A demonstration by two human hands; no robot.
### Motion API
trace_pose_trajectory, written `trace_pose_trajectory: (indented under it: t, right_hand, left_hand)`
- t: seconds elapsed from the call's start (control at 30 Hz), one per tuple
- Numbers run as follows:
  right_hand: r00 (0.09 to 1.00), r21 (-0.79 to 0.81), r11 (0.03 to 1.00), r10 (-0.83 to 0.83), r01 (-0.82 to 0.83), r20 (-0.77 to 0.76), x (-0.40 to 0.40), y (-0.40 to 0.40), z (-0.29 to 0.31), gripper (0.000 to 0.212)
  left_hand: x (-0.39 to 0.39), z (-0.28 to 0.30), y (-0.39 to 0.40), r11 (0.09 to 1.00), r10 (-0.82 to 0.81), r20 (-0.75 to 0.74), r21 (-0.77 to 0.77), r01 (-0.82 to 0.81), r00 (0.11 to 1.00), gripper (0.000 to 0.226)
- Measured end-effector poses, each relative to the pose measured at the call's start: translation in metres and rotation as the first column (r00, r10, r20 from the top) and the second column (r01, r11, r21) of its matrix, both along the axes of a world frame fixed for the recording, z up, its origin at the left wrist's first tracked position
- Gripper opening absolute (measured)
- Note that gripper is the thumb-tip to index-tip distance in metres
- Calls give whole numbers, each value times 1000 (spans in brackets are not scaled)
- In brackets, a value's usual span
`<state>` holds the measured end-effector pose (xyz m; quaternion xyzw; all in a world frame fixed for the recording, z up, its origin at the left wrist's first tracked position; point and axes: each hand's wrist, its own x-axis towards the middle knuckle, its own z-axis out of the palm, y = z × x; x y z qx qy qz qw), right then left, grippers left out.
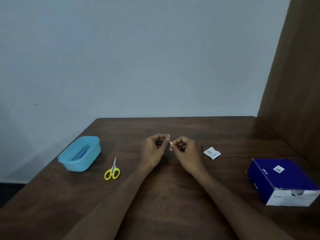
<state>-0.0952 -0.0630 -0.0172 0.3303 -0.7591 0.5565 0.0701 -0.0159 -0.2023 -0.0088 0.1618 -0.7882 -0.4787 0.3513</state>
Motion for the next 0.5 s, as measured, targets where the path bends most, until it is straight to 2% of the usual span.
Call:
trace_pose_trajectory:
  t: [0.1, 0.2, 0.3, 0.4, 0.5]
  right_hand:
    - [999, 19, 999, 34, -34, -15, 9, 0, 1, 13]
    - [995, 19, 995, 100, -100, 19, 19, -3, 1, 15]
    - [983, -1, 985, 175, -175, 61, 30, -6, 2, 15]
    - [966, -33, 968, 250, -248, 71, 42, -10, 1, 17]
    - [945, -40, 947, 321, -319, 64, 55, -16, -3, 18]
  left_hand:
    - [11, -4, 4, 999, 41, 28, 16, -41, 999, 13]
    - [41, 4, 4, 992, 52, 102, -123, -39, 993, 25]
    - [80, 22, -9, 960, 124, 175, -269, -74, 977, 21]
    - [116, 43, -39, 945, 190, 165, -298, -135, 968, 18]
    - [149, 68, -76, 900, 337, 170, -346, -264, 926, 14]
